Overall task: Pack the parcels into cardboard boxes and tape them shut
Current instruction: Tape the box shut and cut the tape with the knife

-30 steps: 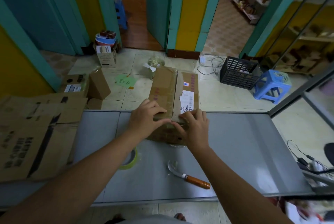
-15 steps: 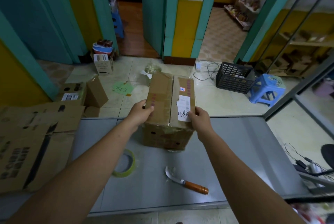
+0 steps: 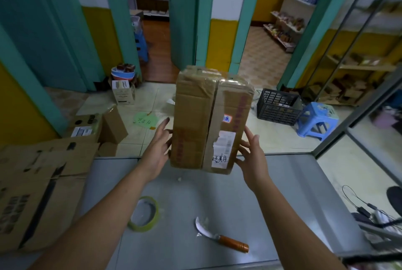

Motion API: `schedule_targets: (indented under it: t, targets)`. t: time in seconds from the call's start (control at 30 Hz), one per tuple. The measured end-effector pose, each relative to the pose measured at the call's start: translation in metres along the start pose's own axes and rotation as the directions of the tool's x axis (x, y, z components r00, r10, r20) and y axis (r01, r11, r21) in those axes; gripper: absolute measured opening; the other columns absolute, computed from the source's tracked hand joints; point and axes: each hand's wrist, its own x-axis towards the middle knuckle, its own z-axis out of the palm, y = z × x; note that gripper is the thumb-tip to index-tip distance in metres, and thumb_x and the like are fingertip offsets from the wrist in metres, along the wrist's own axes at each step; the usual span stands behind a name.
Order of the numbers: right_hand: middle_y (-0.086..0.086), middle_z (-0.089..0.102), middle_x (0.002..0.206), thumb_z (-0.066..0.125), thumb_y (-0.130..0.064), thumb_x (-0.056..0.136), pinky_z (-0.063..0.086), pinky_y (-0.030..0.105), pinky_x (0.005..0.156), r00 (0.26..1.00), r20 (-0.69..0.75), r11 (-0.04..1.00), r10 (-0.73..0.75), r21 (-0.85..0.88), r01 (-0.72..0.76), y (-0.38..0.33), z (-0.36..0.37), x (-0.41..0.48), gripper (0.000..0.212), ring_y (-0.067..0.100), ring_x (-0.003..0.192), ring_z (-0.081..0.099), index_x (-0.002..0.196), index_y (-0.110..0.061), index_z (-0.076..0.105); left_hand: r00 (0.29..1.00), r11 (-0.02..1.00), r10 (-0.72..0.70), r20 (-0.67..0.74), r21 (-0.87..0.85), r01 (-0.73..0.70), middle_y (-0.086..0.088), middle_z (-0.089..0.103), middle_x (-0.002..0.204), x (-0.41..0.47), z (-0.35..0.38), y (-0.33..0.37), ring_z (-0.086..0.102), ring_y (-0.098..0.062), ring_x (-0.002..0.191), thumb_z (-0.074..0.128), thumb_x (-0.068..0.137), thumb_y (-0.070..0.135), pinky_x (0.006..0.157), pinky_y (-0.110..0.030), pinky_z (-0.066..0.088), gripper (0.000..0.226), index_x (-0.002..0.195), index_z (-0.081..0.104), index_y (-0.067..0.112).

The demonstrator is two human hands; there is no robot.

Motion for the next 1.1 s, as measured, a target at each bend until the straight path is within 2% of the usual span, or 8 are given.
schedule_targets:
  t: [0.2,0.37,0.47,0.57,0.7,0.83,0.93,1.1]
  targets:
    - [0.006,0.076,0.102,0.031,-0.058,0.106,0.043,0.056,0.115,0.996,-0.015,0.996,-0.089,0.004,0.089,0.011,-0.017,-0.01,0.057,0.031,0.122,0.065,0.122,-0.02,0.07,0.995,0.999,0.03,-0.09,-0.036,-0.033,0.004,0.064,0.124,-0.005,0.014,-0.009,0.06,-0.026,0.117,0.028,0.108,0.058,0.09,-0.037,0.051,0.051,0.132,0.06,0.026]
    - [0.0,0.076,0.116,0.04,-0.091,0.081,0.04,0.054,0.116,0.999,-0.025,0.986,-0.035,-0.162,0.03,0.005,-0.039,-0.01,0.082,0.021,0.126,0.063,0.111,-0.022,0.073,0.999,0.985,-0.033,-0.032,0.166,0.038,0.023,0.074,0.113,-0.003,0.014,-0.01,0.058,-0.007,0.124,0.023,0.099,0.076,0.12,-0.038,0.027,0.062,0.102,0.079,0.049]
    - [-0.002,0.066,0.133,0.038,-0.096,0.077,0.041,0.053,0.115,0.999,0.046,0.951,0.004,-0.31,0.01,-0.001,-0.048,-0.012,0.095,0.021,0.134,0.056,0.131,-0.022,0.064,0.994,0.943,-0.113,0.004,0.315,0.106,0.009,0.067,0.13,-0.002,0.01,-0.016,0.058,-0.015,0.13,0.063,0.067,0.095,0.121,-0.045,0.032,0.086,0.128,0.06,0.034]
    - [-0.009,0.064,0.134,0.041,-0.103,0.066,0.043,0.051,0.113,0.992,0.123,0.909,-0.011,-0.411,0.062,0.003,-0.056,-0.018,0.103,0.011,0.128,0.059,0.132,-0.026,0.058,0.986,0.901,-0.156,0.065,0.418,0.116,0.006,0.066,0.135,-0.004,0.009,-0.02,0.062,-0.017,0.127,0.094,0.062,0.061,0.111,-0.039,0.044,0.091,0.132,0.042,0.038]
    - [-0.003,0.064,0.138,0.043,-0.093,0.078,0.045,0.055,0.112,0.996,0.081,0.951,0.034,-0.31,-0.007,0.009,-0.065,-0.019,0.086,0.017,0.128,0.061,0.137,-0.032,0.053,0.968,0.885,-0.197,0.156,0.454,0.107,0.012,0.064,0.135,-0.004,0.016,-0.021,0.062,-0.007,0.121,0.068,0.102,0.014,0.106,-0.041,0.049,0.06,0.144,0.035,0.042]
    - [-0.008,0.065,0.138,0.043,-0.068,0.101,0.05,0.051,0.106,0.988,0.147,0.939,0.048,-0.345,0.005,0.015,-0.06,-0.019,0.053,0.018,0.13,0.061,0.146,-0.041,0.049,0.972,0.924,-0.225,0.063,0.329,0.193,0.01,0.053,0.144,-0.008,0.029,-0.028,0.049,-0.017,0.135,0.057,0.107,0.037,0.11,-0.059,0.045,0.045,0.144,0.039,0.055]
    - [-0.002,0.066,0.132,0.032,-0.069,0.103,0.046,0.059,0.109,0.991,0.093,0.948,0.093,-0.312,-0.06,0.019,-0.057,-0.018,0.05,0.023,0.132,0.057,0.143,-0.045,0.049,0.968,0.949,-0.247,-0.04,0.193,0.25,0.011,0.054,0.141,-0.009,0.036,-0.036,0.044,-0.023,0.141,0.041,0.105,0.06,0.108,-0.076,0.038,0.025,0.127,0.052,0.054]
    - [0.016,0.06,0.138,0.019,-0.083,0.093,0.041,0.071,0.109,0.957,-0.016,0.918,0.291,-0.275,-0.284,0.023,-0.065,-0.007,0.08,0.041,0.136,0.051,0.154,-0.038,0.044,0.89,0.873,-0.449,-0.08,0.175,0.456,-0.008,0.061,0.134,-0.003,0.039,-0.037,0.053,-0.034,0.13,0.025,0.077,0.096,0.106,-0.072,0.041,0.095,0.142,0.057,0.035]
